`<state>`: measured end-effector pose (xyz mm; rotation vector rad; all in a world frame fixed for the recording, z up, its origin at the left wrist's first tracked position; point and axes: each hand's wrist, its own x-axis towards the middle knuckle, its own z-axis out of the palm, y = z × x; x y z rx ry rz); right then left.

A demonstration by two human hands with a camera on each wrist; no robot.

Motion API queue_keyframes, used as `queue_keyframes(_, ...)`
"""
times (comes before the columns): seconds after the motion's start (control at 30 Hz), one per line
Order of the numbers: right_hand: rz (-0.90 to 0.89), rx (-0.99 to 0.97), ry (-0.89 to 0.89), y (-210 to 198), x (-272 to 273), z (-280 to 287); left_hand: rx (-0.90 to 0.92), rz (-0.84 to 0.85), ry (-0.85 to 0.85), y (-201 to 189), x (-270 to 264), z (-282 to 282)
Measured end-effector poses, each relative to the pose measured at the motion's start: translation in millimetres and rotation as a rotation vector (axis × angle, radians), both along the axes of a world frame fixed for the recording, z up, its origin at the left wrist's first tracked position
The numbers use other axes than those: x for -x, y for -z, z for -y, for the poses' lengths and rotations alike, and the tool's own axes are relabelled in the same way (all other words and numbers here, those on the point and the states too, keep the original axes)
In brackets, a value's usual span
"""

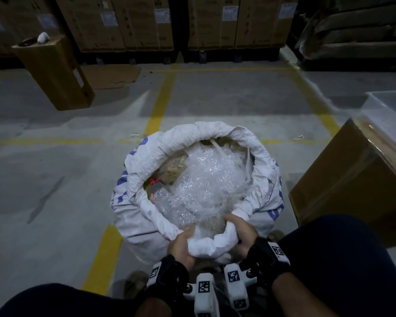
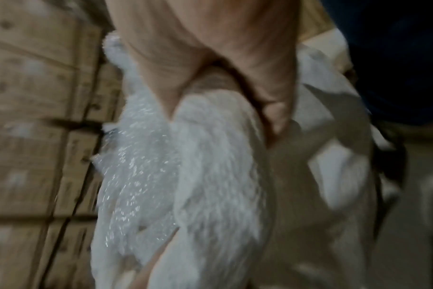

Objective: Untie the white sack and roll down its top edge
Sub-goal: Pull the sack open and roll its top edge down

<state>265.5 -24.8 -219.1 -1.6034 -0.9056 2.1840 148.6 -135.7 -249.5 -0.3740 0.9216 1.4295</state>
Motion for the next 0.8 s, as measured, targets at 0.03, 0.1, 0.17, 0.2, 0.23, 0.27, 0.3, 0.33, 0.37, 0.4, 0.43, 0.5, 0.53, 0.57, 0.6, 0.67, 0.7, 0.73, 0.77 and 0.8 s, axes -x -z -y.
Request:
queue_keyframes(0.03, 0.139, -0.049, -0.058, 16.5, -6.5, -2.9, 0.109, -0.121, 0.06, 7.7, -0.4, 0.0)
queue_keyframes(0.1, 0.523, -0.195, -0.193, 30.6, -11.2, -3.1, 0.298, -0.262, 0.052, 24.9, 1.5, -0.6)
queue_keyframes(0.17, 0.673, -0.306, -0.281, 15.0, -11.5, 7.2, 0.388, -0.351, -0.01, 9.2, -4.0, 1.9)
queue_keyframes(0.2, 0.7, -0.332, -0.318, 7.3, -9.0, 10.8, 0.391, -0.382, -0.032, 3.9, -6.1, 2.0)
queue_keyframes(0.23, 0.719, -0.351, -0.354, 0.1, -5.2, 14.0, 0.391, -0.402, -0.043, 1.9, -7.9, 0.6)
queue_keyframes(0.27, 0.748, -0.349, -0.379, -2.6, 0.6, 15.2, 0.395, -0.423, -0.062, 0.4, -10.2, 0.0)
queue_keyframes(0.3, 0.791, -0.37, -0.394, -4.4, 5.7, 14.9, 0.401, -0.454, -0.073, 0.2, -11.8, -0.9)
queue_keyframes(0.33, 0.852, -0.403, -0.408, -7.3, 9.5, 14.7, 0.411, -0.472, -0.074, -1.4, -13.5, -1.5)
queue_keyframes(0.37, 0.881, -0.453, -0.408, -5.6, 11.2, 11.8, 0.405, -0.484, -0.075, -3.7, -14.5, -0.7)
queue_keyframes(0.4, 0.859, -0.481, -0.373, -5.7, 10.1, 10.3, 0.39, -0.463, -0.068, -5.9, -13.6, -0.6)
queue_keyframes(0.43, 0.798, -0.483, -0.331, -3.1, 5.9, 10.3, 0.367, -0.43, -0.074, -6.1, -9.5, 0.3)
queue_keyframes(0.5, 0.663, -0.456, -0.256, 4.3, -8.0, 12.5, 0.341, -0.366, -0.03, -6.7, 1.4, 2.4)
queue_keyframes(0.53, 0.607, -0.434, -0.227, 5.9, -14.8, 14.5, 0.356, -0.364, 0.007, -5.6, 6.7, 4.6)
queue_keyframes(0.57, 0.549, -0.417, -0.192, 8.2, -20.0, 15.0, 0.389, -0.372, 0.073, -4.5, 12.0, 7.3)
queue_keyframes(0.6, 0.505, -0.39, -0.16, 10.7, -23.4, 15.4, 0.432, -0.382, 0.135, -4.1, 14.9, 10.5)
queue_keyframes(0.67, 0.437, -0.329, -0.127, 14.4, -28.4, 12.4, 0.535, -0.556, 0.376, -6.4, 19.1, 16.4)
queue_keyframes(0.7, 0.416, -0.288, -0.117, 17.2, -30.6, 10.4, 0.627, -0.757, 0.546, -10.3, 19.5, 19.4)
queue_keyframes(0.73, 0.391, -0.253, -0.103, 17.6, -32.5, 9.4, 0.706, -0.98, 0.693, -13.9, 20.0, 23.3)
queue_keyframes(0.77, 0.359, -0.232, -0.085, 18.5, -34.4, 8.7, 0.771, -1.112, 0.769, -14.3, 20.9, 24.9)
queue_keyframes(0.8, 0.325, -0.22, -0.068, 18.1, -36.2, 9.3, 0.795, -1.151, 0.754, -14.6, 22.1, 23.6)
